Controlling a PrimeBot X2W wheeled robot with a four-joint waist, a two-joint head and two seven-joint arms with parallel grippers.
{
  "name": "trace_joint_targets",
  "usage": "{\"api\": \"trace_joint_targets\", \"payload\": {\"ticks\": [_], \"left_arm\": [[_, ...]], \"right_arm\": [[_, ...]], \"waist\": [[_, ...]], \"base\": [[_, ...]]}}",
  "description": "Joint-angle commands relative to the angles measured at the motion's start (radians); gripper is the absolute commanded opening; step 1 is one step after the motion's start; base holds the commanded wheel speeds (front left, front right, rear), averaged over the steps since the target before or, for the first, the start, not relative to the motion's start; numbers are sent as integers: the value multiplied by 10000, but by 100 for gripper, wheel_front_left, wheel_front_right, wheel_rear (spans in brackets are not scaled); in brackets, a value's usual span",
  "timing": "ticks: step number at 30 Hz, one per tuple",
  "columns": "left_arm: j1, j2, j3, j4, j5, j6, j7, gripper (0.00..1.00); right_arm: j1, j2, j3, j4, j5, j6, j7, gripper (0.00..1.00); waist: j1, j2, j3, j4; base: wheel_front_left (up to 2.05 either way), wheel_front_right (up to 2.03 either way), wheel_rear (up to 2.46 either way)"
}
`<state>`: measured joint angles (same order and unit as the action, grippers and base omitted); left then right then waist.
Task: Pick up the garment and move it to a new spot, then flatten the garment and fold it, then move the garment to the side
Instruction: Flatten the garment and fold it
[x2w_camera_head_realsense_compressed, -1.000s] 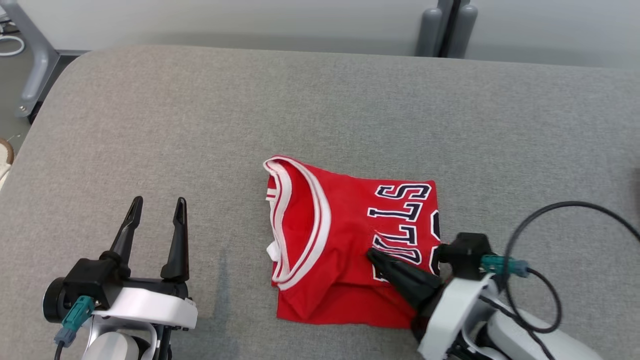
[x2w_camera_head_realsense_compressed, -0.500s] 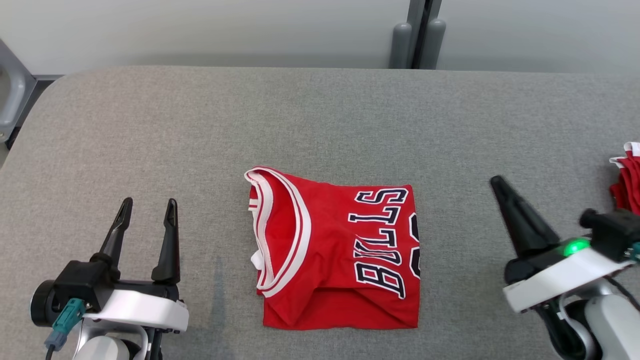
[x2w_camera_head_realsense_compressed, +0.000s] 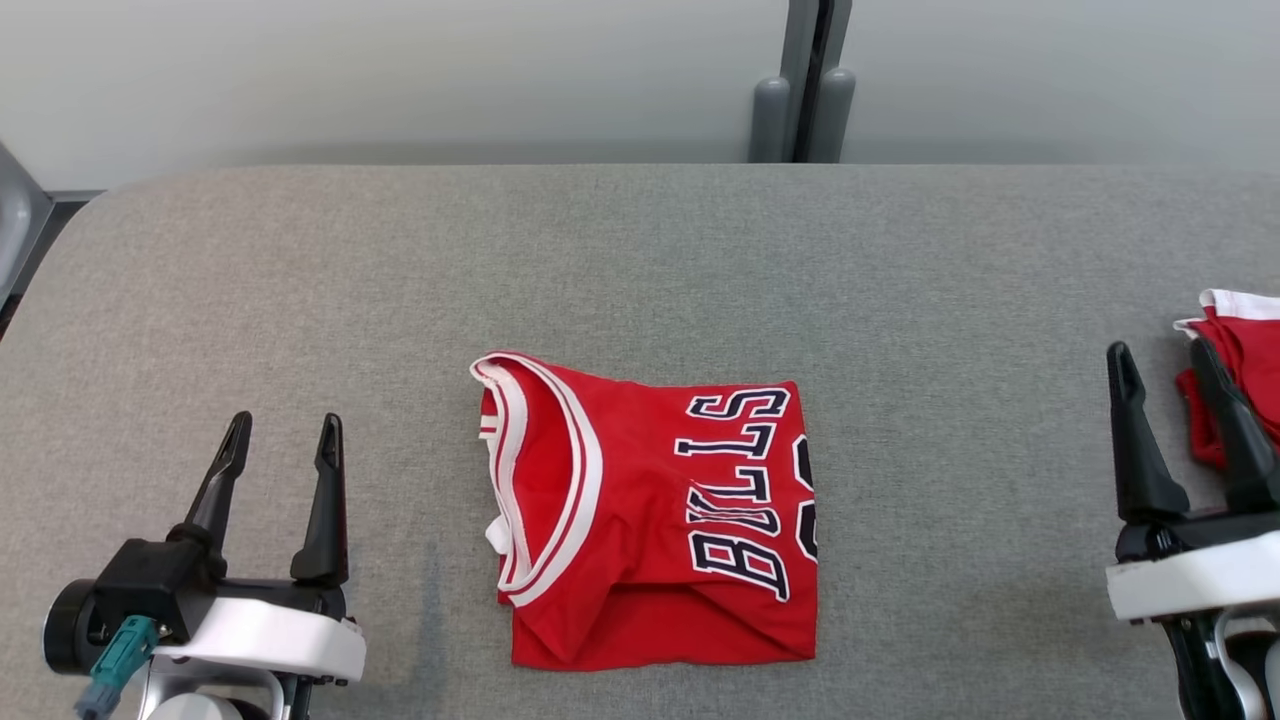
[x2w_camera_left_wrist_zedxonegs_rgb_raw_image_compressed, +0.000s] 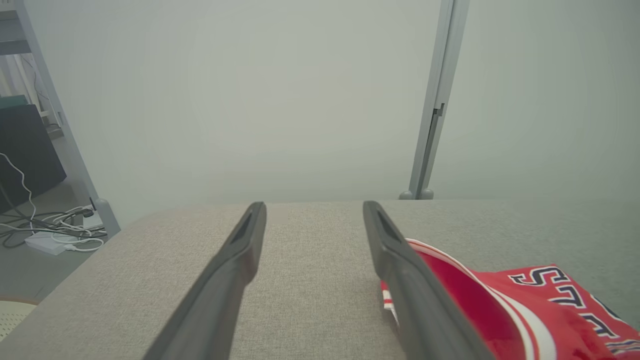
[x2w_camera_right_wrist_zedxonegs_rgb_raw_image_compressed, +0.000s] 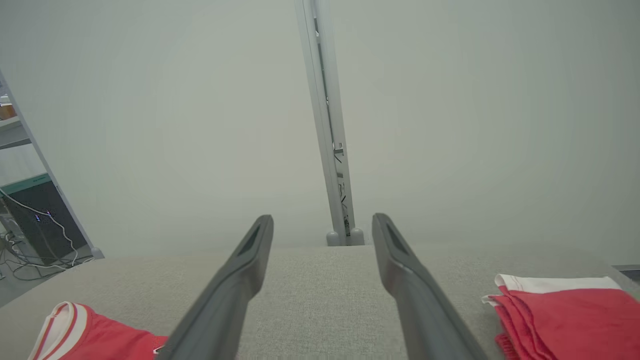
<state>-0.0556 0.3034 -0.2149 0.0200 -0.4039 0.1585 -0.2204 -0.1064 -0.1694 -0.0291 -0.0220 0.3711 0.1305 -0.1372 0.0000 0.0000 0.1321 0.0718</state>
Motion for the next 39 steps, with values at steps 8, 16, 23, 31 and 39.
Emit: {"api": "trace_joint_targets", "payload": {"ticks": [8,16,23,31,39], "left_arm": [[306,178,-18,-223,-28,97,110,100],[186,200,-84,-305,-41,138,164,100],[146,205,-115,-291,-63,182,132,100],[-13,210,-138,-303,-80,164,68,100],[-230,145,-170,-187,-102,105,-41,100]], "right_arm": [[558,117,-337,-270,-267,4,305,100],[424,135,-358,-234,-272,6,393,100],[363,114,-295,-220,-337,4,458,100],[134,-45,-145,-198,-630,4,693,50],[-206,-246,727,-151,-629,6,1061,0]], "waist": [[0,0,-200,-192],[0,0,-87,-165],[0,0,-43,-147],[0,0,179,-90],[0,0,462,44]], "base": [[0,0,0],[0,0,0],[0,0,0],[0,0,0],[0,0,0]]}}
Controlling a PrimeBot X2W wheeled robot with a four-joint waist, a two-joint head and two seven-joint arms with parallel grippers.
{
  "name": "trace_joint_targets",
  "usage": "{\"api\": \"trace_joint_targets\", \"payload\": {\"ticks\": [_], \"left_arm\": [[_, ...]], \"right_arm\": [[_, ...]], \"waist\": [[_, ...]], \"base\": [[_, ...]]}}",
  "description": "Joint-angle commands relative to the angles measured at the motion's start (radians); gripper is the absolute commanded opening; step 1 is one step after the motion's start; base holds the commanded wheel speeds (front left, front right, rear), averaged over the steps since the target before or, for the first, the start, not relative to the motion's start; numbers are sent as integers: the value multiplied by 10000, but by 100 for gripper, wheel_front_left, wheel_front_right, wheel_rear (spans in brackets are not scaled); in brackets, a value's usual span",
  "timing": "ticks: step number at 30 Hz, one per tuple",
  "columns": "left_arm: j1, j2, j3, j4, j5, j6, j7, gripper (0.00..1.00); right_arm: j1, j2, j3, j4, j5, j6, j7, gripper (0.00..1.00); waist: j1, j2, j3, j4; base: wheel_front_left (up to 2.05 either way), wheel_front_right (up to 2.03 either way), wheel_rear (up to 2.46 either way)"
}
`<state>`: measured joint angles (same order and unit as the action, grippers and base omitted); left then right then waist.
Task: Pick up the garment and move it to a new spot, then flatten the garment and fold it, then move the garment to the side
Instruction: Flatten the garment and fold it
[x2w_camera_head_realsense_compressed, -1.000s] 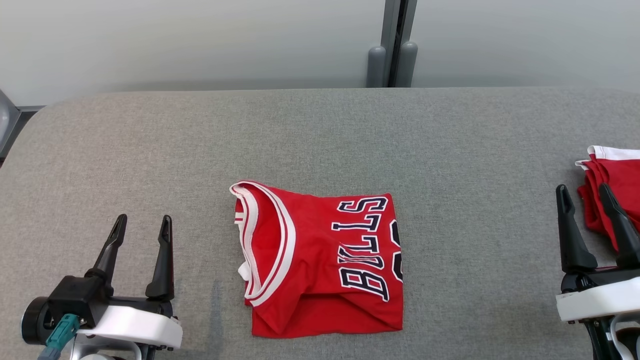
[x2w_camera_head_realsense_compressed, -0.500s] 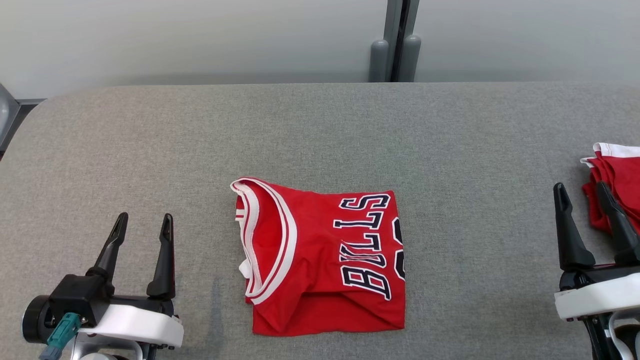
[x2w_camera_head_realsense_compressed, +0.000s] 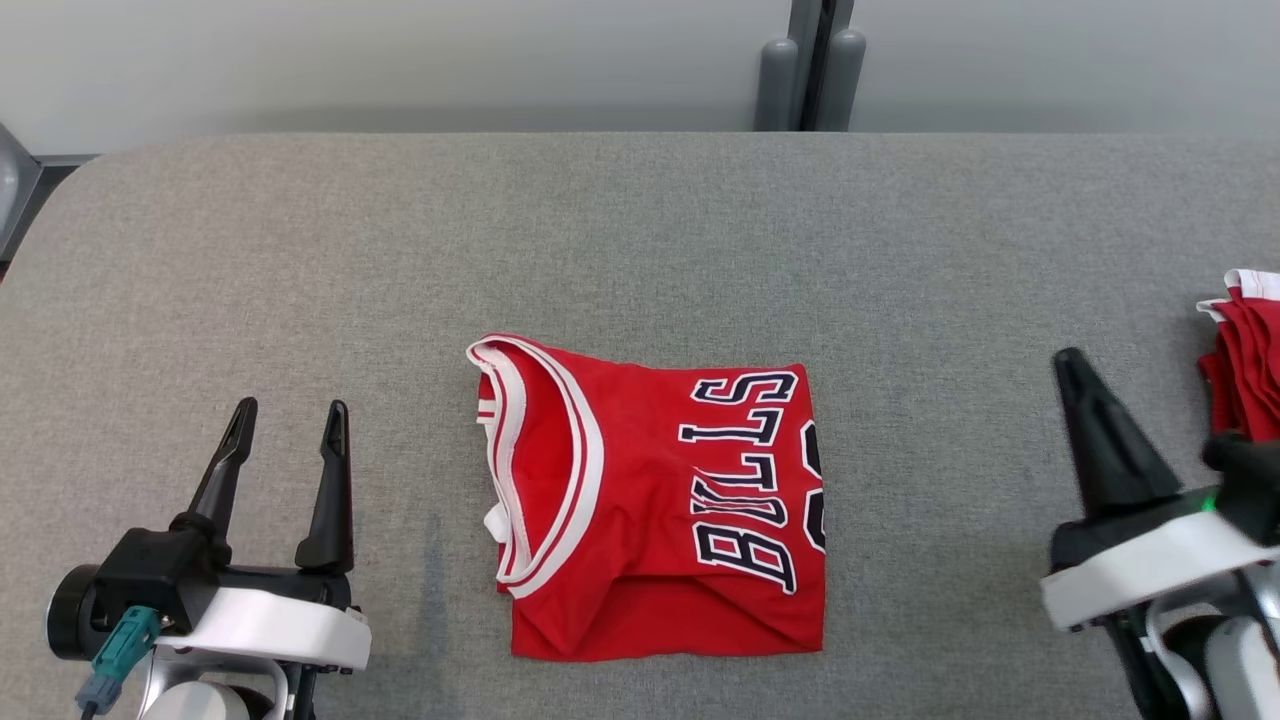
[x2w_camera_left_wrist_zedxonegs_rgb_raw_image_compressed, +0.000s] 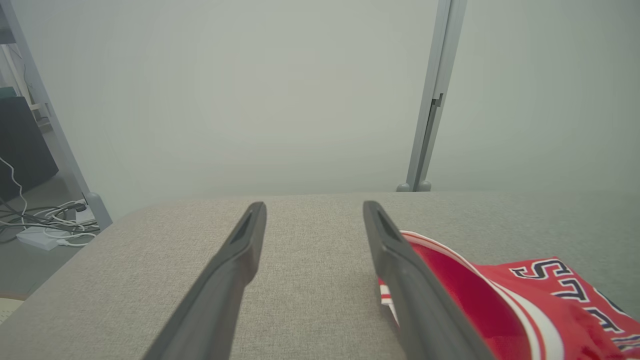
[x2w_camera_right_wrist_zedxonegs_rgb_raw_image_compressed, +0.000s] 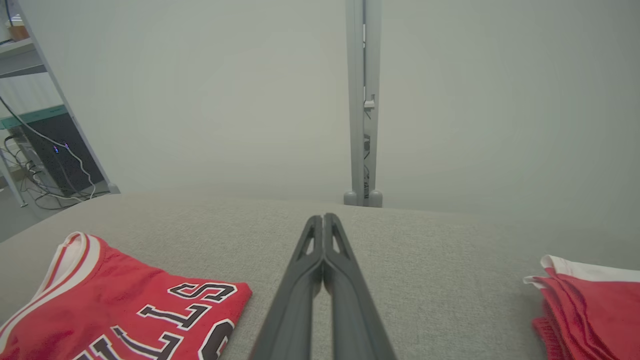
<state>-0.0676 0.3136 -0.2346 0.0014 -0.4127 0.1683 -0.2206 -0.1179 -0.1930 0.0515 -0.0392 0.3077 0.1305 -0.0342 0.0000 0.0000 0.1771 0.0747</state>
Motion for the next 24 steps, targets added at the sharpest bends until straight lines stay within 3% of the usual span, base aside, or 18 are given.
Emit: {"api": "trace_joint_targets", "payload": {"ticks": [1,11,24], "left_arm": [[-103,40,35,20,-24,-3,-59,100],[-458,-150,-26,310,-60,-121,-234,100],[-835,-478,-229,702,5,-376,-378,100]], "right_arm": [[-151,-49,258,36,31,6,92,0],[-1468,-303,4042,861,672,4,218,0],[-3837,-250,7451,3967,1689,4,-775,0]], "waist": [[0,0,53,20],[0,0,391,252],[0,0,606,801]], "base": [[0,0,0],[0,0,0],[0,0,0]]}}
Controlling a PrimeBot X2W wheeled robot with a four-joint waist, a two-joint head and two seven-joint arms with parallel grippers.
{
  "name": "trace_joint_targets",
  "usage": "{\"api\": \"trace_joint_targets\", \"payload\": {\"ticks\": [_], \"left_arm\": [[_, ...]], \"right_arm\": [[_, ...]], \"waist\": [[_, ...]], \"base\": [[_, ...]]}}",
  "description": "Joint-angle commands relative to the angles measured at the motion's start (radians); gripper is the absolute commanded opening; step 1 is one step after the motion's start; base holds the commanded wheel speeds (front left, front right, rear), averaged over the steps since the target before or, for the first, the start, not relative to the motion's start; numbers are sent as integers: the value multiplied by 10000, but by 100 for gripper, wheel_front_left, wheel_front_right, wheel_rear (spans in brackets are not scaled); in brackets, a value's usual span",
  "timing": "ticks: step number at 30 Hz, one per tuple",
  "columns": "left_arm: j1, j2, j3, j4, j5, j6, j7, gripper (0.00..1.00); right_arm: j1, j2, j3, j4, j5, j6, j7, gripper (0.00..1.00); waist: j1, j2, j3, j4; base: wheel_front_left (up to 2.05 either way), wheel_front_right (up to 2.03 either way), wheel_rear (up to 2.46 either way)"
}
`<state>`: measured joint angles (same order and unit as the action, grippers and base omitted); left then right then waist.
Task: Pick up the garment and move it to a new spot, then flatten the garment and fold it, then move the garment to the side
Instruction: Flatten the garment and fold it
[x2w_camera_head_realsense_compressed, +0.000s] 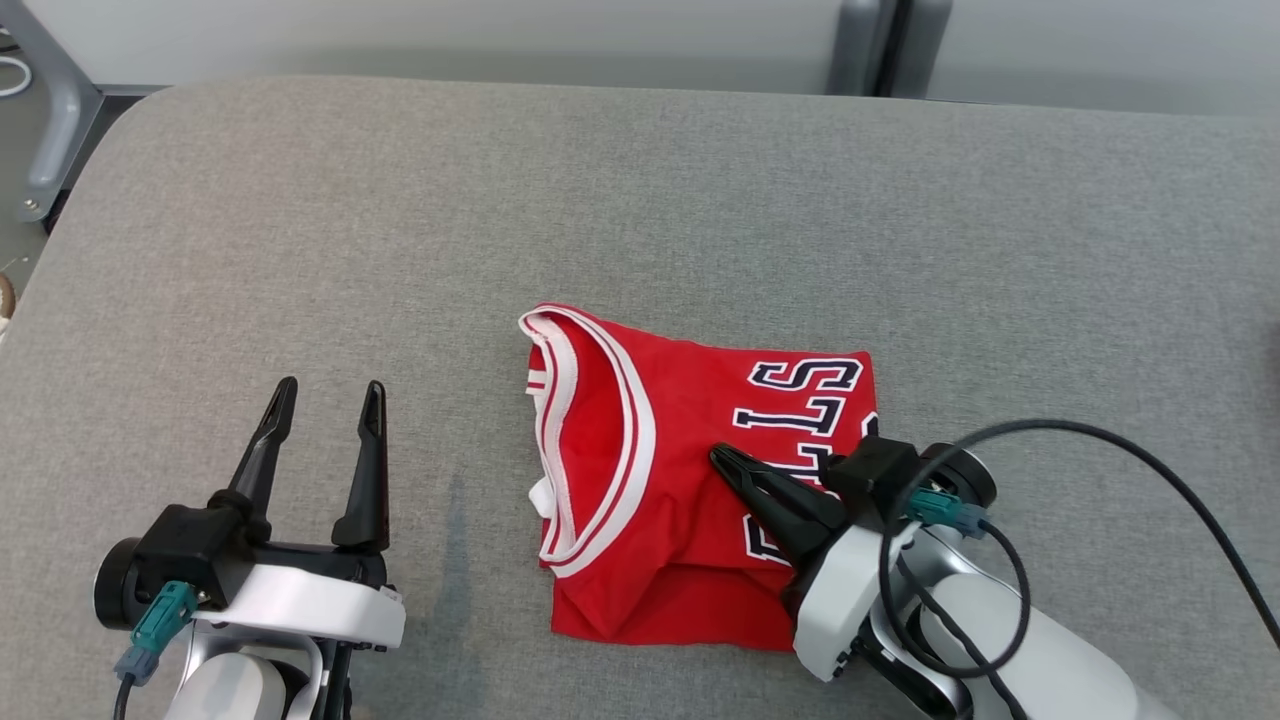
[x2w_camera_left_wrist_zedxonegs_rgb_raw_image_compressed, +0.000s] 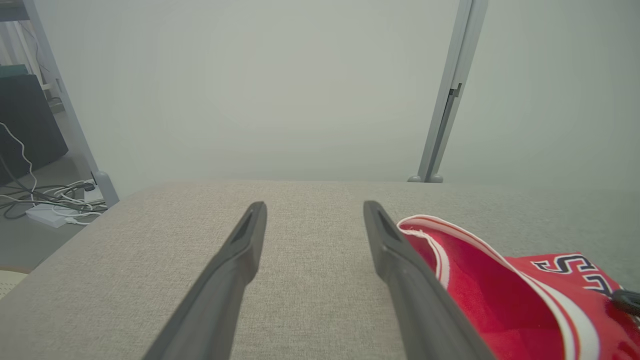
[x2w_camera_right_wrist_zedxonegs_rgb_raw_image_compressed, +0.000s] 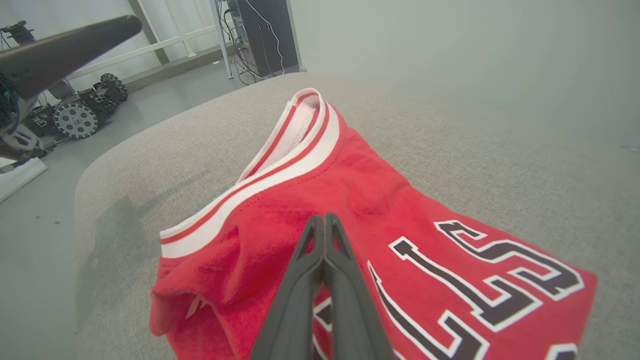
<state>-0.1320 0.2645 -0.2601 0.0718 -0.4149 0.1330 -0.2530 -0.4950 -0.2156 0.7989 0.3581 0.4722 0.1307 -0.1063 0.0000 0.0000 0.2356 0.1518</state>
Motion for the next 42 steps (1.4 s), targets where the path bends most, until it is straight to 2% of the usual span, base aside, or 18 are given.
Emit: {"api": "trace_joint_targets", "payload": {"ticks": [1,7,13,20,26,35,42], "left_arm": [[-229,-12,24,21,30,-59,-62,100],[-266,-99,33,204,58,-173,-82,100],[-361,-148,31,321,105,-252,-93,100],[-337,-181,59,387,162,-298,-97,100],[-286,-192,124,387,191,-340,-102,100],[8,-126,293,322,201,-252,-104,100],[218,6,390,160,179,-146,-100,100]], "right_arm": [[-215,-16,172,260,128,3,-112,0],[-1035,102,1363,1782,709,3,-450,0],[-1570,490,2523,2894,1419,4,-695,0],[-1840,732,3676,3404,2196,4,-968,0],[-1936,769,4224,3714,2875,3,-1219,0],[-1804,386,3235,3120,3403,3,-1585,0],[-822,-379,176,1545,2644,3,-1587,0]], "waist": [[0,0,41,66],[0,0,124,209],[0,0,156,291],[0,0,133,326],[0,0,130,274],[0,0,-111,-62],[0,0,-383,-450]], "base": [[0,0,0],[0,0,0],[0,0,0],[0,0,0],[0,0,0],[0,0,0],[0,0,0]]}}
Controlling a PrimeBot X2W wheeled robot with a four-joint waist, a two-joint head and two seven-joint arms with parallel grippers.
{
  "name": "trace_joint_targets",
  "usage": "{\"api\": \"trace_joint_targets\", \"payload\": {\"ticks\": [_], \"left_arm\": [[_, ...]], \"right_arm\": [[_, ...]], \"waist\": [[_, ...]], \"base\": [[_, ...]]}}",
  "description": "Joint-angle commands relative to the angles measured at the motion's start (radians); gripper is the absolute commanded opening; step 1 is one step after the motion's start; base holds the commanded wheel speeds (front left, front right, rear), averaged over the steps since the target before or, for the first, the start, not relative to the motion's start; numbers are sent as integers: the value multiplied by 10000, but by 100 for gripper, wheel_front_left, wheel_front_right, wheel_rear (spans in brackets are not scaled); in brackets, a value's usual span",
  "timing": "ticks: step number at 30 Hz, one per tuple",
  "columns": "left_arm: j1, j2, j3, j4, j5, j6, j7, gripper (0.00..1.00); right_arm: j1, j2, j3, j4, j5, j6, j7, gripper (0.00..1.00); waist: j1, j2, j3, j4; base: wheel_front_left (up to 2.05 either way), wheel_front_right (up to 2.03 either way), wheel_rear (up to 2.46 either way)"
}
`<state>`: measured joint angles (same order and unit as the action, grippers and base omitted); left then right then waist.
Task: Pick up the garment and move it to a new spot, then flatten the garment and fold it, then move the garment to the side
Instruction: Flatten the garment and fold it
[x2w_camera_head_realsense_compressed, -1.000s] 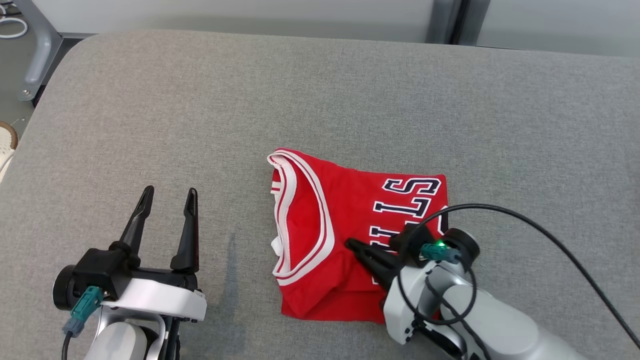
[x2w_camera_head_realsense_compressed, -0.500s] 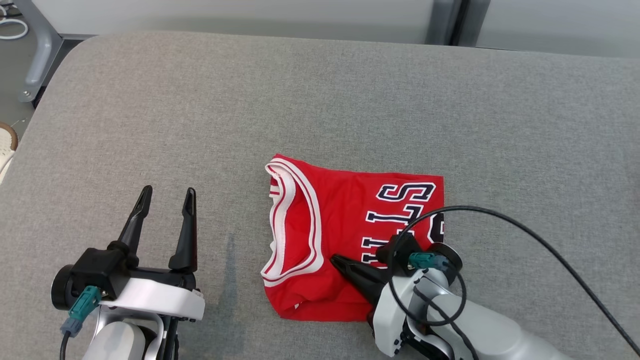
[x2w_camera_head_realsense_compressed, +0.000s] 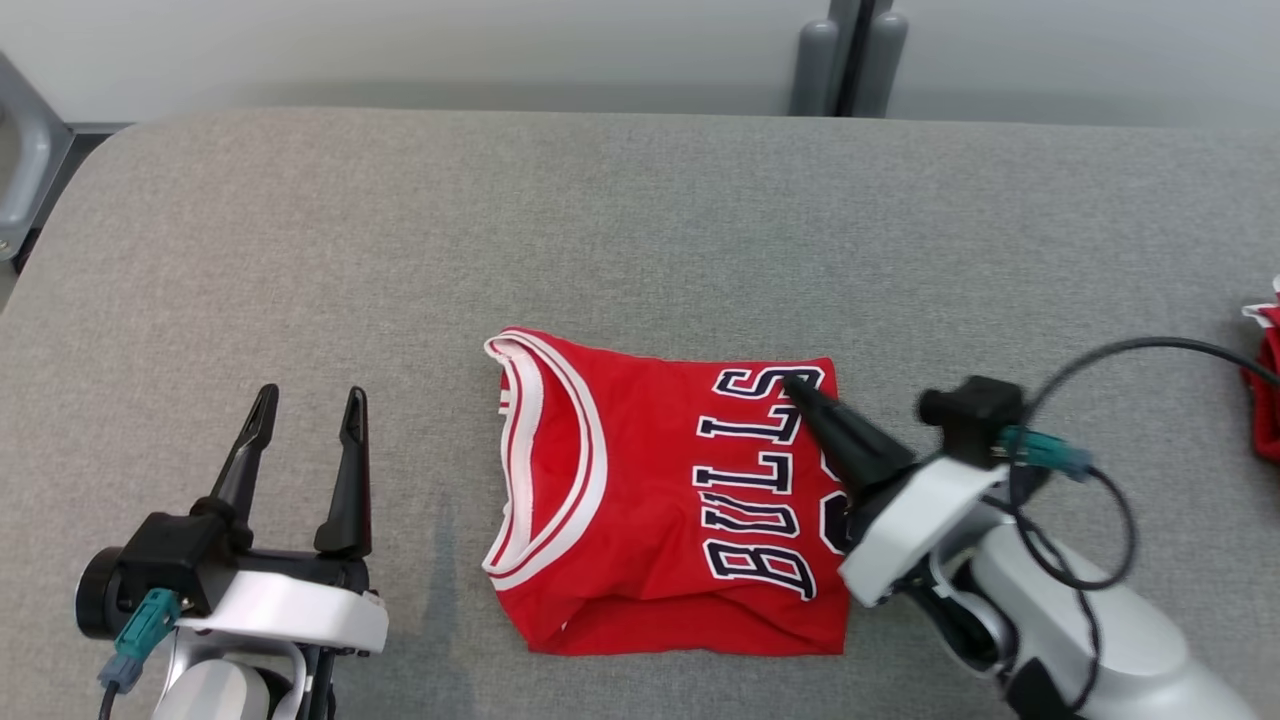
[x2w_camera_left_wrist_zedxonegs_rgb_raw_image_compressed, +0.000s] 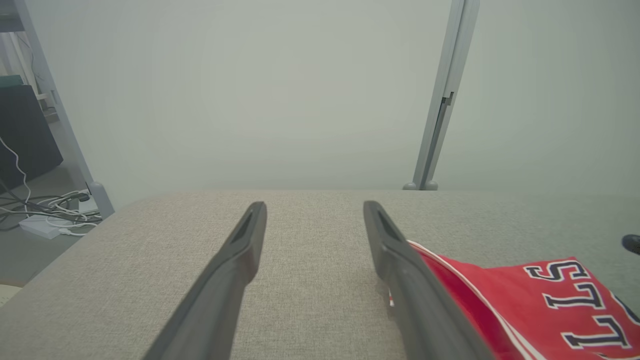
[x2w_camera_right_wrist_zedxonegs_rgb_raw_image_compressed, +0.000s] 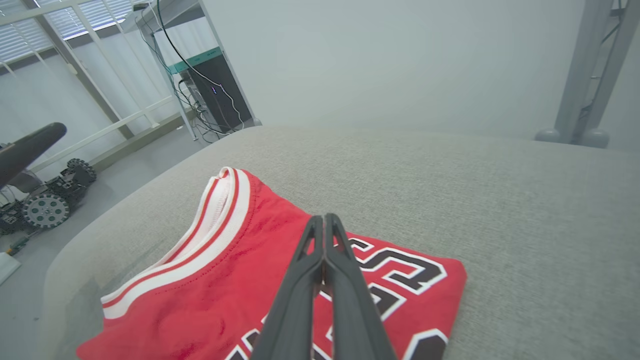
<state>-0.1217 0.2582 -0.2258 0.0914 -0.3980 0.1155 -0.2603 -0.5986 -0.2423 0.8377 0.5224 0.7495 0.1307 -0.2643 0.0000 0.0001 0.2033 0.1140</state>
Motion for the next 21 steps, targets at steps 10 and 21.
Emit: {"api": "trace_joint_targets", "payload": {"ticks": [10,21], "left_arm": [[429,307,152,-354,-61,209,125,100],[781,492,165,-677,-81,394,379,100]], "right_arm": [[2349,-285,-4646,-2106,-1770,4,42,0],[4137,592,-7926,-4163,-3721,3,881,100]], "waist": [[0,-1,-520,-483],[0,-1,-992,-700]], "base": [[0,0,0],[0,0,0]]}}
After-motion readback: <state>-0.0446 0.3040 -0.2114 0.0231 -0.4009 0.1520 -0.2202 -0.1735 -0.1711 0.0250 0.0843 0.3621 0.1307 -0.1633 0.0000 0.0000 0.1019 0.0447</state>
